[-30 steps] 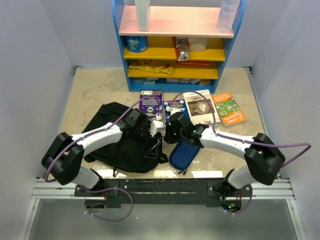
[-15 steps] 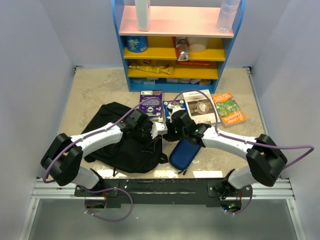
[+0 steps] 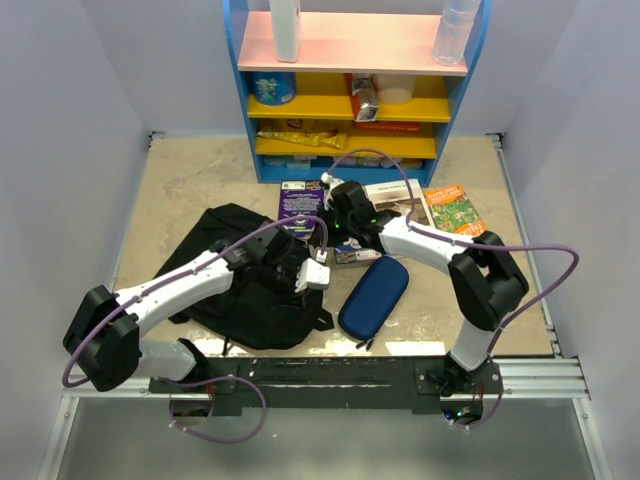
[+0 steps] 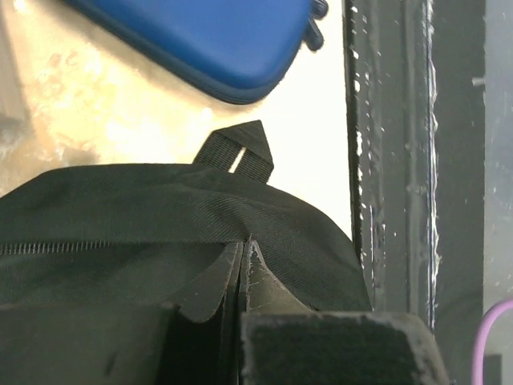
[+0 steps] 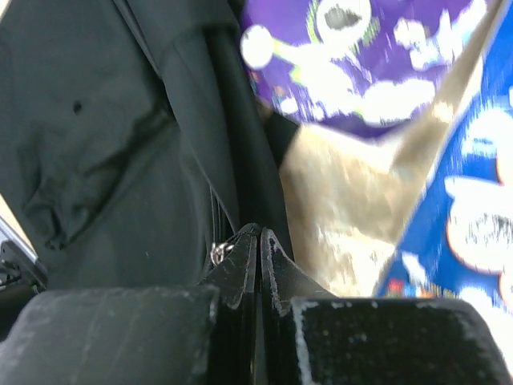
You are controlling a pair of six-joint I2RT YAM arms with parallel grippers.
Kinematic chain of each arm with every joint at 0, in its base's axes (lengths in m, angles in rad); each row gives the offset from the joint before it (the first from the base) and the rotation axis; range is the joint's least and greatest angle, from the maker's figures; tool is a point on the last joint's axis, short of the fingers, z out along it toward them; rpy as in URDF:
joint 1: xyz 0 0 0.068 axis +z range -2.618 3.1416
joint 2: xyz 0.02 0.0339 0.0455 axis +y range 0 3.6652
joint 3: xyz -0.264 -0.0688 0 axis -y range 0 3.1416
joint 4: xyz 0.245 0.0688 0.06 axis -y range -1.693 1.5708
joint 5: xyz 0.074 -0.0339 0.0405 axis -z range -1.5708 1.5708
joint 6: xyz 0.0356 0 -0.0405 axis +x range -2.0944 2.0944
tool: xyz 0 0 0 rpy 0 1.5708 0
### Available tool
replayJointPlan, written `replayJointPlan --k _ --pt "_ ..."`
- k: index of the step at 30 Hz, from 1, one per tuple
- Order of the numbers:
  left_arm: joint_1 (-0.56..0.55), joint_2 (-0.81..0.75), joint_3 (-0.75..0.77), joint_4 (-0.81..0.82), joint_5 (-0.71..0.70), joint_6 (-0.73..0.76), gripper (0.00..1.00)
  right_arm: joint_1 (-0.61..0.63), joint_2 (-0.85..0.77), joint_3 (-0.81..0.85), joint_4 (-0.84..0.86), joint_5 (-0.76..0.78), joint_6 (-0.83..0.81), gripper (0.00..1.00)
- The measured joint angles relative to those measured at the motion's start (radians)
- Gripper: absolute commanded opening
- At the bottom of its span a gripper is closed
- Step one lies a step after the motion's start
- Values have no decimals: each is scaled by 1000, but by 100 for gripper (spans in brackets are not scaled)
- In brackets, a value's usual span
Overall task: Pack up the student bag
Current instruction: Unzip the student bag at the center of the board.
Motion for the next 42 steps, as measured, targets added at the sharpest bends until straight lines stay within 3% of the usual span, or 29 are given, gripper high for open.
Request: replayJointPlan --k 13,19,26,27,29,32,42 --pt "-49 -1 9 -18 -69 71 0 -1 225 267 -84 -16 -66 0" --pt "27 38 116 -2 -85 48 0 -10 327 444 -122 11 -93 0" --pt "31 39 103 42 -129 66 0 -9 451 642 -211 -1 -105 0" --pt "30 39 93 48 -133 66 15 -9 462 653 -224 -1 -105 0" --pt "29 39 75 59 -147 63 18 -9 484 671 -240 -3 -105 0" --pt "34 39 68 65 -150 42 0 -10 504 680 -237 2 -104 0" --pt "48 56 68 77 -133 43 0 -10 525 738 -250 -6 -105 0"
